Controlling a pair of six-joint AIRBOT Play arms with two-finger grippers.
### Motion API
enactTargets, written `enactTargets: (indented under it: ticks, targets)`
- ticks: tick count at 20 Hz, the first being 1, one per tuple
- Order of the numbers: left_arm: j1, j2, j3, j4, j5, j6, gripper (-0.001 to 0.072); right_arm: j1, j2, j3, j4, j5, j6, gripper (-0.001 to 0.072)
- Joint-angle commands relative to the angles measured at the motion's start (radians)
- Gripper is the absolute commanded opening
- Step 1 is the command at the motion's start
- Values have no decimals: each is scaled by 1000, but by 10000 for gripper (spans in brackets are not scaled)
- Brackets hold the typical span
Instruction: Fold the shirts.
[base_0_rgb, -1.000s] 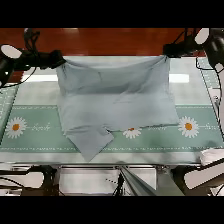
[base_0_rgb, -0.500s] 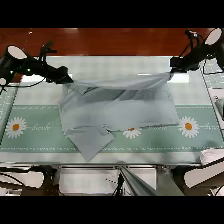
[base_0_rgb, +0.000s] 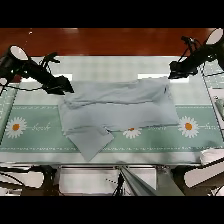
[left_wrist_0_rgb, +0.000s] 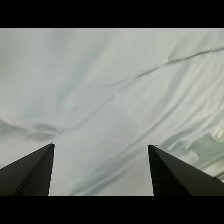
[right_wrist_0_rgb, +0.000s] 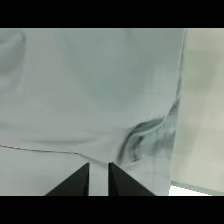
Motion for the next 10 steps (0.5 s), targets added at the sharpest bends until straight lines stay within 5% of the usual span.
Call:
enactTargets:
  ticks: [1,5,6,7,10]
  targets:
    - [11,10,0,29,-156,-20,673,-17,31,0,-105,133,-37,232]
    - [42,144,-115,63,-150,-53,672,-121,119,-21,-207,268,-9,256]
    - [53,206,-196,65,-126,-35,673,-154,154,-55,-195,249,-10,320]
    - [69,279,-307,65,-88,-16,672,-190,195,-106,-168,219,-18,391]
    - [149,478,-642,51,63,-15,672,-311,317,-332,43,76,-92,392]
